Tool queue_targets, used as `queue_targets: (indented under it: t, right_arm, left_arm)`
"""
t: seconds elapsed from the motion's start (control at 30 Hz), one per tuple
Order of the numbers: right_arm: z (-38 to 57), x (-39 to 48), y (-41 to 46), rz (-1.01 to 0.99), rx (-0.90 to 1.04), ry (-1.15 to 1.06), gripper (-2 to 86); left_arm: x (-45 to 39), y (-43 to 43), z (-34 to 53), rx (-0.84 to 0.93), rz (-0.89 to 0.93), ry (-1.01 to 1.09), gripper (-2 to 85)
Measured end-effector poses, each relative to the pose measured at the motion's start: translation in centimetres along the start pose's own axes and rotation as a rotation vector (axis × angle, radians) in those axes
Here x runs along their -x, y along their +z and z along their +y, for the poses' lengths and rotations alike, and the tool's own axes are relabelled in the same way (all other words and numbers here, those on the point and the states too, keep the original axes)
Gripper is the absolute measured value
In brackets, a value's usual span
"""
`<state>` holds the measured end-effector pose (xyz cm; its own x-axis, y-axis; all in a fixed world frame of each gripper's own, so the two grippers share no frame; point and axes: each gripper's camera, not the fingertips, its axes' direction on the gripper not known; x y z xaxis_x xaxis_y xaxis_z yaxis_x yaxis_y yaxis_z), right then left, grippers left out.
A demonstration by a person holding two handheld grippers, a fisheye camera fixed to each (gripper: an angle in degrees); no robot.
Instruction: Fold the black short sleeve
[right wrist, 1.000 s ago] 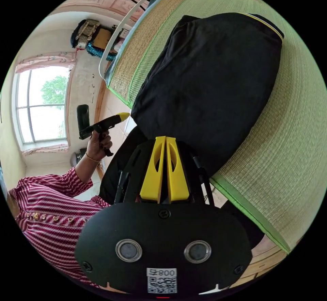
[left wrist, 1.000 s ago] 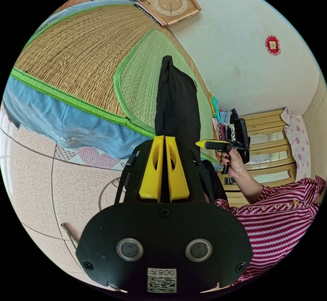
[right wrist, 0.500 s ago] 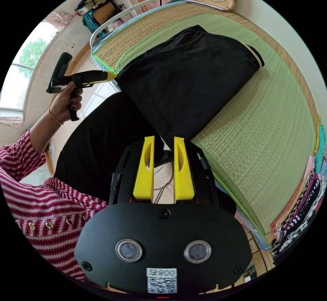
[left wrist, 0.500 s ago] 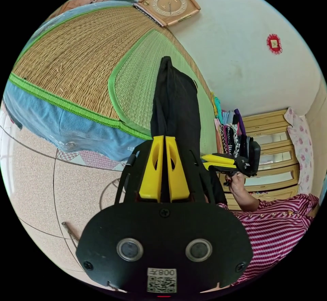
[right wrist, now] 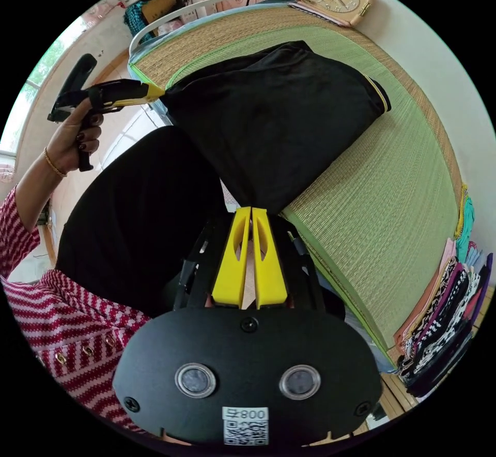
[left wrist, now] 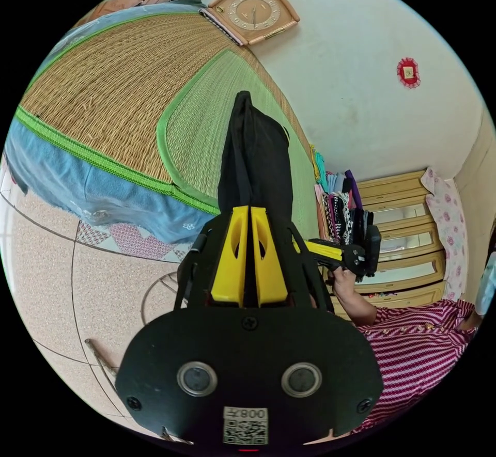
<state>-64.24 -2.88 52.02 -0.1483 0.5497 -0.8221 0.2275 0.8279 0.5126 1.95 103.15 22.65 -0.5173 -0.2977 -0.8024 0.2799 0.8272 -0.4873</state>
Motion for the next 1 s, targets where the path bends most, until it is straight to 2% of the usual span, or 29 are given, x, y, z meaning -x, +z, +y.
queue_targets:
  t: [0.17, 0.37, 1.0]
  right_arm:
    - [2.4, -0.7, -1.4, -0.04, -0.042, 0.061, 0.2]
    - [3.7, -0.8, 0.9, -0.098, -0.016, 0.088, 0.1]
    - [12.2, -7.4, 13.5, -0.356, 0.04, 0.226, 0.8]
  left_arm:
    - [0.4, 1.3, -0.4, 0.053, -0.044, -0.014, 0.6]
    - [0.6, 1.4, -1.1, 0.06, -0.062, -0.028, 0.6]
    - [-0.5, -1.4, -4.5, 0.047, -0.028, -0.035, 3.8]
